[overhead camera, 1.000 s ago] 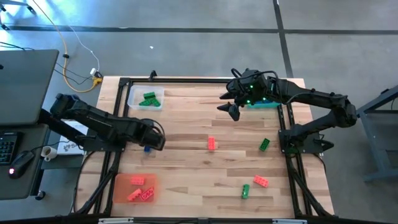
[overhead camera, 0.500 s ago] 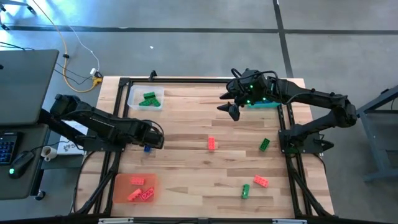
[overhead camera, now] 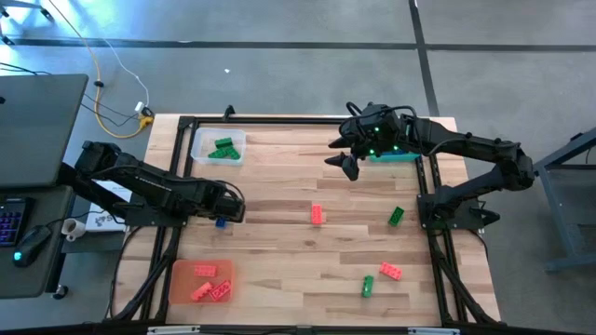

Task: Sort & place blocks by color
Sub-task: Put the blue game piece into the blue bin

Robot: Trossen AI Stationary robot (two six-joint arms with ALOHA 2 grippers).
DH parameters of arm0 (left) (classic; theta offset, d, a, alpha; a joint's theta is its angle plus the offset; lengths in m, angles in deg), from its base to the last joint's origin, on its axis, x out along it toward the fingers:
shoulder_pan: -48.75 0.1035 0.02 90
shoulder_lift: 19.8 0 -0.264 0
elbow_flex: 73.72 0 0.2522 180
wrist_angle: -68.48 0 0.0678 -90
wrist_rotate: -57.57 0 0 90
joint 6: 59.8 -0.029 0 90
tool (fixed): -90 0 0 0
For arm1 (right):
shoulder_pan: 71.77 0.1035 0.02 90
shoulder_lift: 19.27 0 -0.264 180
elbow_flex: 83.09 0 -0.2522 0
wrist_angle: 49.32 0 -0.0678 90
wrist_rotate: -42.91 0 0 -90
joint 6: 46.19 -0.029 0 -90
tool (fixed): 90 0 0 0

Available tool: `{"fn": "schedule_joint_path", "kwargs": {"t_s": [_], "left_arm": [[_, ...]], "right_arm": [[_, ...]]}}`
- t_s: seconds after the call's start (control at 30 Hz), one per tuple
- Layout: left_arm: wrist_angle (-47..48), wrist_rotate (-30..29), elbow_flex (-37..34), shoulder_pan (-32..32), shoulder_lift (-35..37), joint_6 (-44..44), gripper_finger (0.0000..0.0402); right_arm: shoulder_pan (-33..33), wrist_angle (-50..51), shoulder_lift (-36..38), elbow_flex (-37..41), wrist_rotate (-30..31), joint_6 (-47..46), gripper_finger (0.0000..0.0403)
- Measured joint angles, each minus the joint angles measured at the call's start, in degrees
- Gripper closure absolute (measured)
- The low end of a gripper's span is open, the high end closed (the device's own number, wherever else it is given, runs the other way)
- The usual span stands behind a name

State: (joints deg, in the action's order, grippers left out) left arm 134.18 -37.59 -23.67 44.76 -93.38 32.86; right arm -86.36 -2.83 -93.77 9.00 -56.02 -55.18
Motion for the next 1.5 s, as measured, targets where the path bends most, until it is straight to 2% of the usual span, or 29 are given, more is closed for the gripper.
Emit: {"fn": "schedule_joint_path", "kwargs": {"t_s": [0.3, 0.67, 0.8, 1.03, 1.27, 1.5], "left_arm": [[-0.1, -0.18, 0.0, 0.01, -2.31, -0.25, 0.0179], [-5.77, 0.62, 0.0, 1.44, -7.73, -1.5, 0.0181], [-5.09, 0.44, 0.0, 1.44, -7.87, -3.16, 0.0206], [-4.97, -2.18, 0.13, 1.42, -7.76, -6.3, 0.0297], [-8.78, -2.94, 0.12, 1.42, -7.77, -9.85, 0.0298], [-16.48, -4.57, 0.07, 1.46, -5.27, -13.12, 0.0298]], "right_arm": [[0.0, -0.83, 0.0, 0.0, 0.0, -0.02, 0.0151], [0.0, -0.83, -0.02, 0.0, 0.0, -0.22, 0.0151], [0.0, -0.83, -0.02, 0.0, 0.0, -0.63, 0.0151], [0.0, -0.82, -0.02, 0.0, 0.0, -1.22, 0.0151], [0.0, -0.81, -0.02, 0.0, 0.0, -1.09, 0.0151], [0.0, -0.83, -0.02, 0.0, 0.0, -1.09, 0.0151]]}}
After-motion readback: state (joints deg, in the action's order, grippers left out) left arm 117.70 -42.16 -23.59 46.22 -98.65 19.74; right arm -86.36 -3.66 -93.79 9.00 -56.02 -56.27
